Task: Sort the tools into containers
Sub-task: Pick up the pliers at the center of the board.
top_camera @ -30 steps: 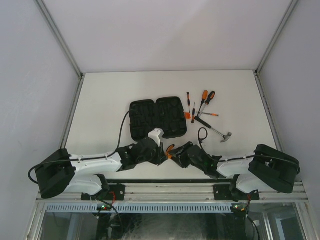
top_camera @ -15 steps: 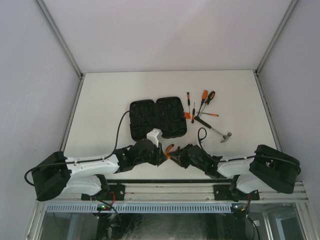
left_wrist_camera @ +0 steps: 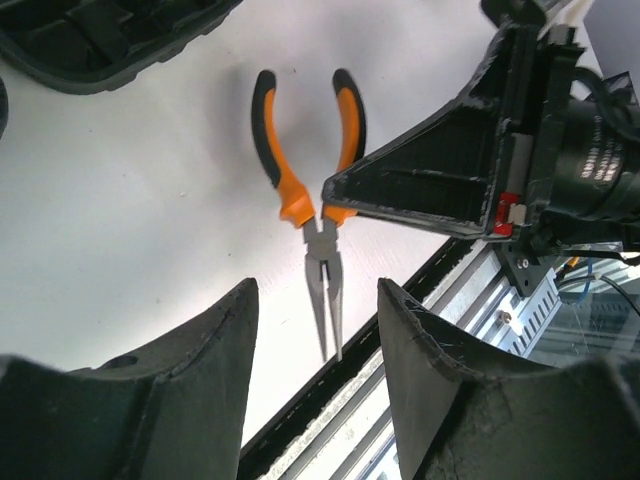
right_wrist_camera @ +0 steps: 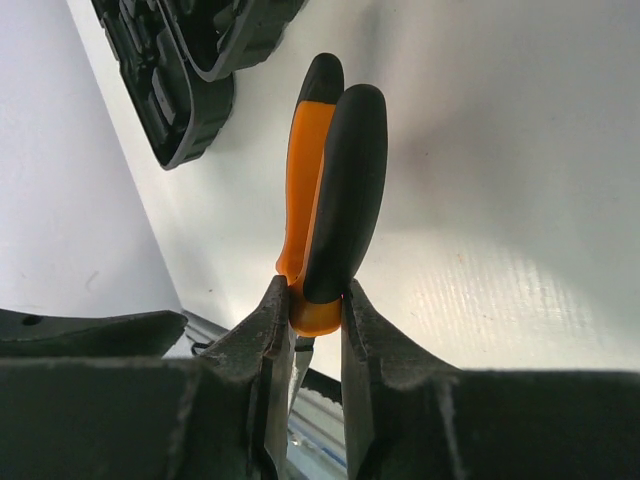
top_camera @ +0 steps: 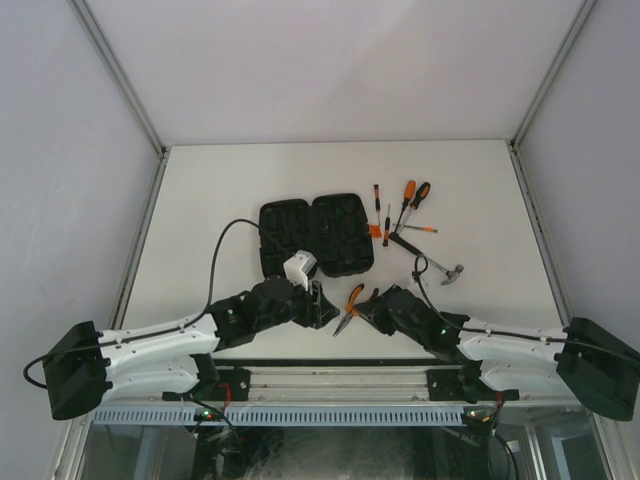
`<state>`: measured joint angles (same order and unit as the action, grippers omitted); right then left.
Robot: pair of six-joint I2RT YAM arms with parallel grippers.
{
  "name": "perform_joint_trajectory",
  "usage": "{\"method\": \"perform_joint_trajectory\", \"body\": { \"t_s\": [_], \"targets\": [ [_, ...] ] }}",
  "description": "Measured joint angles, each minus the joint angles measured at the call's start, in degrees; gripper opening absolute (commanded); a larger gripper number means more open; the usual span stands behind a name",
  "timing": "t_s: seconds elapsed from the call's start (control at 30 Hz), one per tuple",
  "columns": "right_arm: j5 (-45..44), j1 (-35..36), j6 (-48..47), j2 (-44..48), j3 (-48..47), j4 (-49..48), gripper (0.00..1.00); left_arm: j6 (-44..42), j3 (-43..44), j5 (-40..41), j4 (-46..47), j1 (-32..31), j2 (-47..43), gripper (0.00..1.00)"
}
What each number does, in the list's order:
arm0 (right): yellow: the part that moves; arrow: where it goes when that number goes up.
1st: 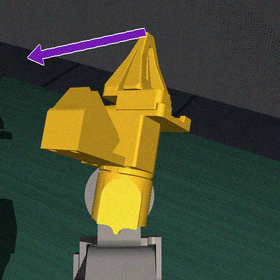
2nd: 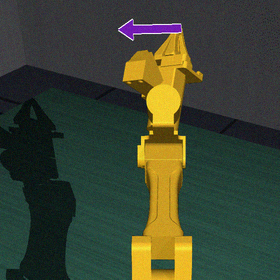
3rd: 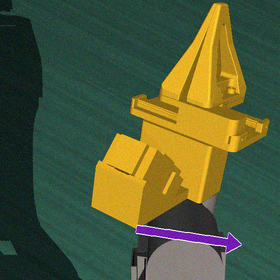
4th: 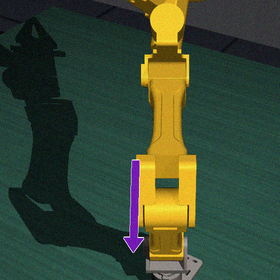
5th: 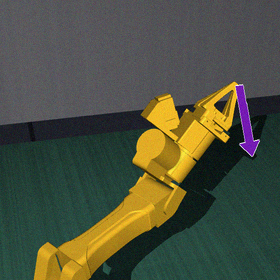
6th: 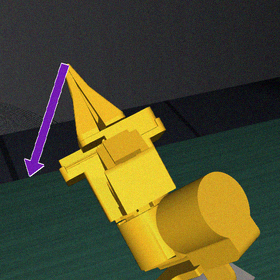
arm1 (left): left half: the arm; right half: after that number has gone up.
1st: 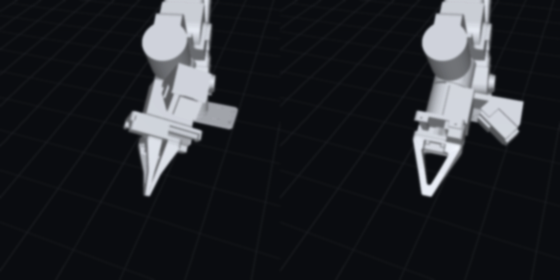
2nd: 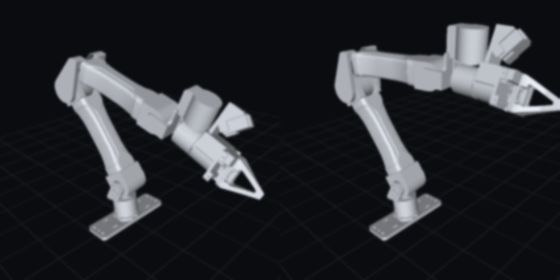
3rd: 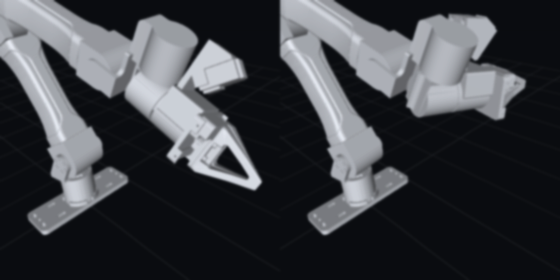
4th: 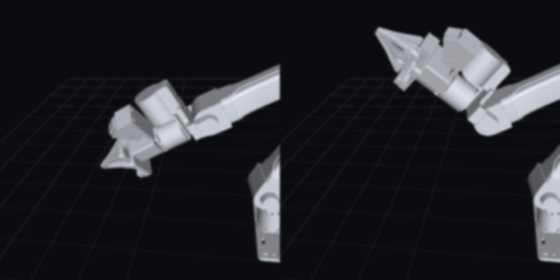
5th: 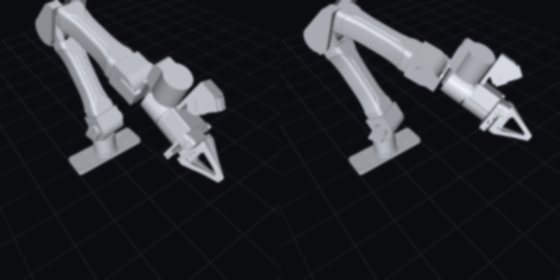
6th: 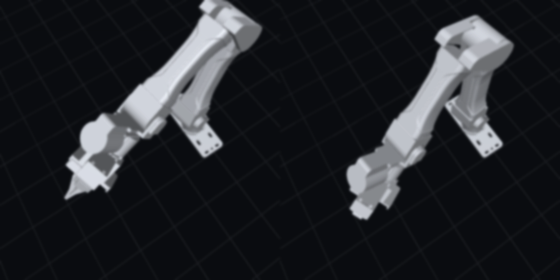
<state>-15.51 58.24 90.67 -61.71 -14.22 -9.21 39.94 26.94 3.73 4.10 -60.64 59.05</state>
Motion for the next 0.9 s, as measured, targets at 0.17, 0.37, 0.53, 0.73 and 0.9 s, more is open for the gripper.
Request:
{"method": "perform_joint_trajectory", "body": {
  "t_s": [0.17, 0.37, 0.53, 0.73, 0.9],
  "targets": [
    [-0.4, -1.2, -6.1, 7.7, 0.0, 6.1, 0.00, 1.0, 0.5, 0.6, -3.5, 0.0, -1.8, 0.58],
    [-0.6, -3.2, -12.5, 16.4, 0.0, 12.0, 0.00, 5.9, 9.1, 3.3, -10.3, 0.0, -5.2, 0.71],
    [-0.7, -4.7, -16.5, 21.1, 0.0, 17.2, 0.00, 11.6, 22.8, 5.2, -12.9, 0.0, -5.8, 0.79],
    [0.0, -7.7, -21.6, 23.6, -0.2, 21.3, 0.00, 19.3, 36.9, 2.0, -15.6, 3.0, -1.0, 0.80],
    [2.6, -11.4, -24.3, 23.8, -0.2, 22.8, 0.00, 24.1, 44.0, -3.0, -17.5, 6.3, 4.1, 0.81]
  ]
}}
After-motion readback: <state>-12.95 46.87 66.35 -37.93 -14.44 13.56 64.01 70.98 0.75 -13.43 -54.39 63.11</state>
